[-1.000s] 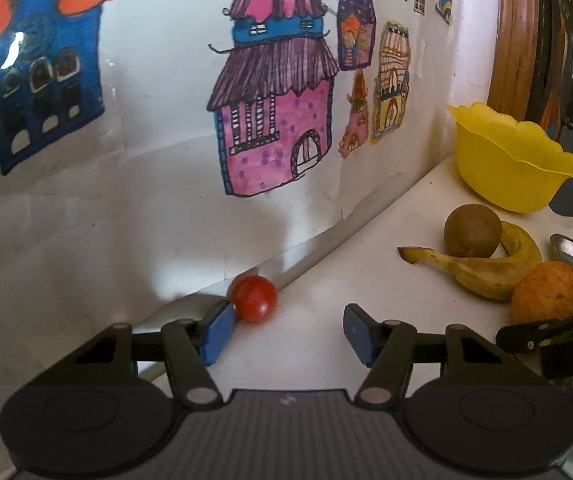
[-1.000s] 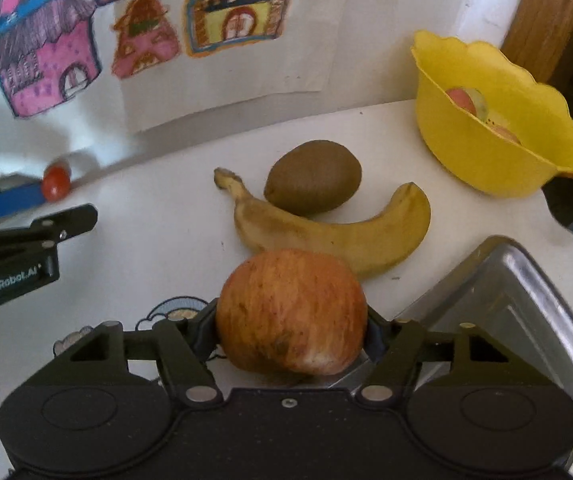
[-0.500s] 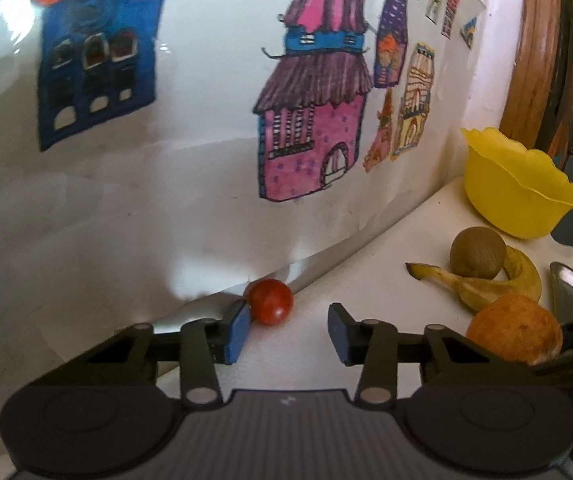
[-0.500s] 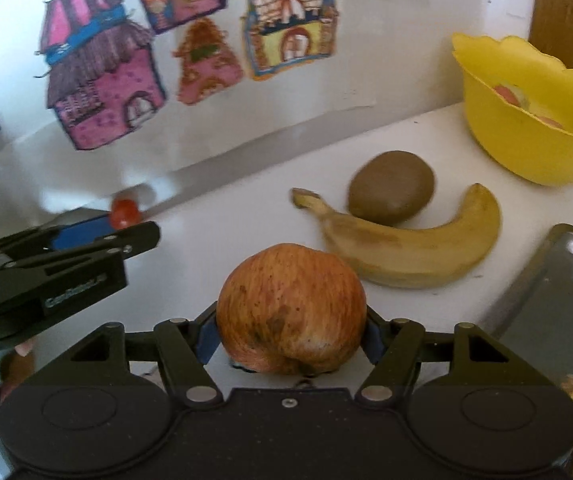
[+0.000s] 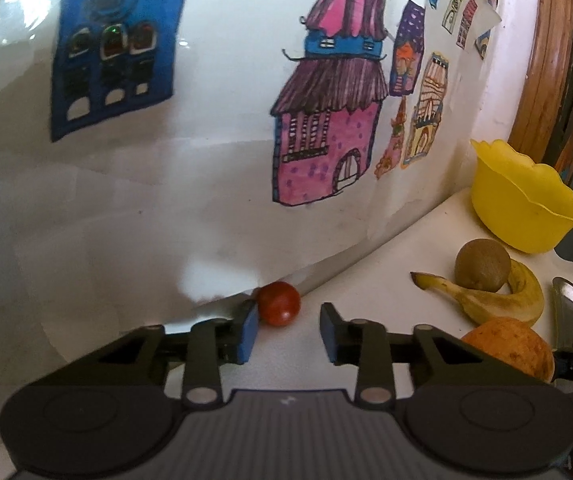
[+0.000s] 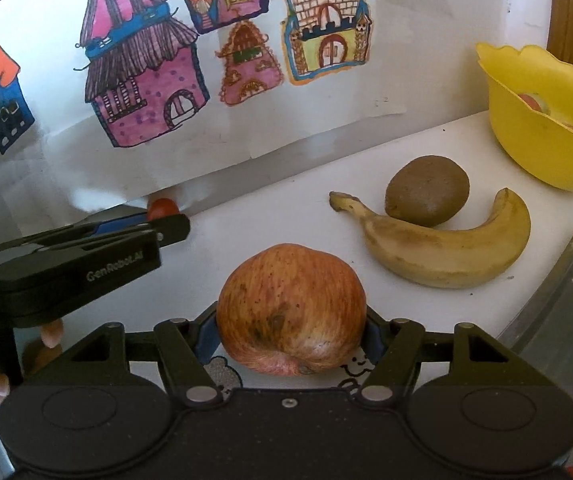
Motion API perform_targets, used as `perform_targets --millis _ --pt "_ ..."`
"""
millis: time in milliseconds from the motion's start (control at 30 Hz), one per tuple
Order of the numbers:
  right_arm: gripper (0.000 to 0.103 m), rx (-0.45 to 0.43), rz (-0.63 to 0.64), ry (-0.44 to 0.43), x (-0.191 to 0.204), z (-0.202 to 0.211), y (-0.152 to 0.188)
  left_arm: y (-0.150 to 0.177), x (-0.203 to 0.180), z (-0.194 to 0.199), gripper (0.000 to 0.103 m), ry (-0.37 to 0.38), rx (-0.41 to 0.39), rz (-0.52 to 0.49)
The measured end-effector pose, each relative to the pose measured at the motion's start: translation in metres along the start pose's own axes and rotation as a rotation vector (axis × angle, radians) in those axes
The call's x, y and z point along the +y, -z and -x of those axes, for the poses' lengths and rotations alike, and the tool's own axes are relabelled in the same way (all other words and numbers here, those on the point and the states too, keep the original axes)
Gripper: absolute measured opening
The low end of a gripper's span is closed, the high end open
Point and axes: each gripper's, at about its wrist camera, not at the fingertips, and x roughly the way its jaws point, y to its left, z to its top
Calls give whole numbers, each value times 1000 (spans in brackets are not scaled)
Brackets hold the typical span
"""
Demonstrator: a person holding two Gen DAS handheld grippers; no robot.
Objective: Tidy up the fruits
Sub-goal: 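Grasp the cherry tomato with the left gripper while the right grasps the red apple, then lift and carry the tomato and apple toward the metal tray with both grippers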
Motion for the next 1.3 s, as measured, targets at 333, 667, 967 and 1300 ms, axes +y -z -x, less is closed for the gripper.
perform_targets --millis 333,667,967,1300 --pt "69 -2 -8 -7 1 5 6 0 -3 -1 24 -44 1 13" --pt "69 -12 -21 -9 6 13 16 5 0 13 23 -3 6 -27" --pt "69 -47 7 0 30 32 43 25 11 44 23 62 32 -89" --pt "69 -110 -75 10 51 64 84 47 28 85 23 127 52 -175"
